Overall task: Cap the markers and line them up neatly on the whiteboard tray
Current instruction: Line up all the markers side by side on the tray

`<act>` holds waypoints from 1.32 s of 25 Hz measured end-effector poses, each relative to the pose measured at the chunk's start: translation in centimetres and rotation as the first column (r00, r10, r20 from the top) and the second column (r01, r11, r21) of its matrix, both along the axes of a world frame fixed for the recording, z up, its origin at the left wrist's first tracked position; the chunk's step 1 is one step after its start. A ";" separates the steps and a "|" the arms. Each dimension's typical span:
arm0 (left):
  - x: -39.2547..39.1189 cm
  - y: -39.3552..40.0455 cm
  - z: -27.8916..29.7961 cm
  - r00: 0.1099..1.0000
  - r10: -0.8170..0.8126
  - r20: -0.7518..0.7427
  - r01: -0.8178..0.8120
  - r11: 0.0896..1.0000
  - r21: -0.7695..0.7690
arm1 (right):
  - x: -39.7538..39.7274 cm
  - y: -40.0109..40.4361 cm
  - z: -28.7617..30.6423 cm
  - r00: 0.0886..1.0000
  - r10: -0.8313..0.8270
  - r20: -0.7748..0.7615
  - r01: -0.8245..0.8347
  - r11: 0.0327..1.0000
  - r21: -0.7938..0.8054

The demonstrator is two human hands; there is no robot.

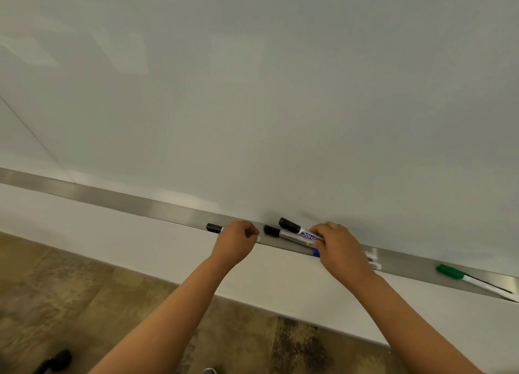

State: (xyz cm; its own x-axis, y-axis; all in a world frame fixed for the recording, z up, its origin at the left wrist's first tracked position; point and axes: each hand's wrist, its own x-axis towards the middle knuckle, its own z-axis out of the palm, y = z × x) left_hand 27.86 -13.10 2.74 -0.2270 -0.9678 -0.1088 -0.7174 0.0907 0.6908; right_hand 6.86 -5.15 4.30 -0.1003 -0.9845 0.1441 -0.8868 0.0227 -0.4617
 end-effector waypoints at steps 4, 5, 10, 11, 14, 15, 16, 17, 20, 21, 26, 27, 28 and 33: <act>6.1 -4.2 -0.1 0.987 -0.002 0.161 0.017 0.995 -0.094 | 7.1 -3.9 -1.0 1.000 0.011 0.023 -0.013 0.997 0.077; 7.7 -5.4 -0.4 0.976 -0.054 0.209 0.075 0.993 -0.091 | 8.9 -5.1 -1.2 1.000 0.004 0.026 -0.007 0.995 0.098; 11.4 -9.6 -2.0 0.820 -0.438 0.368 0.467 0.884 0.012 | 14.2 -9.6 -1.9 0.998 -0.065 0.017 0.061 0.983 0.173; 11.7 -10.1 -2.0 0.774 -0.492 0.399 0.536 0.844 0.001 | 14.7 -9.9 -2.1 0.996 -0.083 0.014 0.079 0.981 0.178; 12.1 -11.3 -2.0 0.678 -0.610 0.410 0.686 0.726 -0.052 | 15.6 -10.4 -2.4 0.989 -0.145 0.006 0.142 0.975 0.174; 12.0 -11.4 -2.1 0.643 -0.649 0.407 0.726 0.685 -0.056 | 15.9 -10.5 -2.5 0.986 -0.165 0.003 0.162 0.971 0.174; 11.8 -11.4 -2.1 0.609 -0.679 0.410 0.758 0.651 -0.048 | 16.0 -10.6 -2.6 0.984 -0.180 0.002 0.177 0.969 0.175; 11.6 -11.4 -2.1 0.586 -0.701 0.407 0.777 0.628 -0.036 | 16.1 -10.7 -2.6 0.983 -0.185 0.001 0.182 0.968 0.171; 11.7 -12.7 -1.7 0.566 -0.725 0.393 0.784 0.621 0.017 | 16.1 -11.3 -2.5 0.990 -0.144 -0.010 0.143 0.974 0.177; 12.2 -13.4 -1.6 0.557 -0.730 0.396 0.786 0.618 0.035 | 16.2 -11.6 -2.5 0.991 -0.131 -0.018 0.132 0.973 0.188; 16.1 -15.2 -2.3 0.684 -0.679 0.267 0.700 0.714 0.023 | 18.1 -12.4 -3.3 0.998 -0.036 -0.045 0.046 0.970 0.240; 16.7 -15.1 -2.4 0.719 -0.654 0.234 0.673 0.739 -0.001 | 18.6 -12.5 -3.5 0.999 -0.019 -0.042 0.029 0.970 0.241; 17.0 -15.1 -2.6 0.743 -0.634 0.215 0.652 0.758 -0.022 | 19.0 -12.7 -3.6 0.999 -0.011 -0.037 0.020 0.971 0.238; 17.7 -14.9 -3.4 0.760 -0.598 0.257 0.638 0.761 -0.118 | 19.8 -13.4 -4.0 0.999 -0.019 -0.025 0.025 0.971 0.236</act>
State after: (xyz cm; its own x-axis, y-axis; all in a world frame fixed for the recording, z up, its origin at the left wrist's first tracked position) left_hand 45.59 -28.00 -0.69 -0.7766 -0.6281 -0.0489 -0.5734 0.6726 0.4678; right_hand 26.70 -18.50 0.32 -0.1217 -0.9885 -0.0897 -0.8949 0.1484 -0.4209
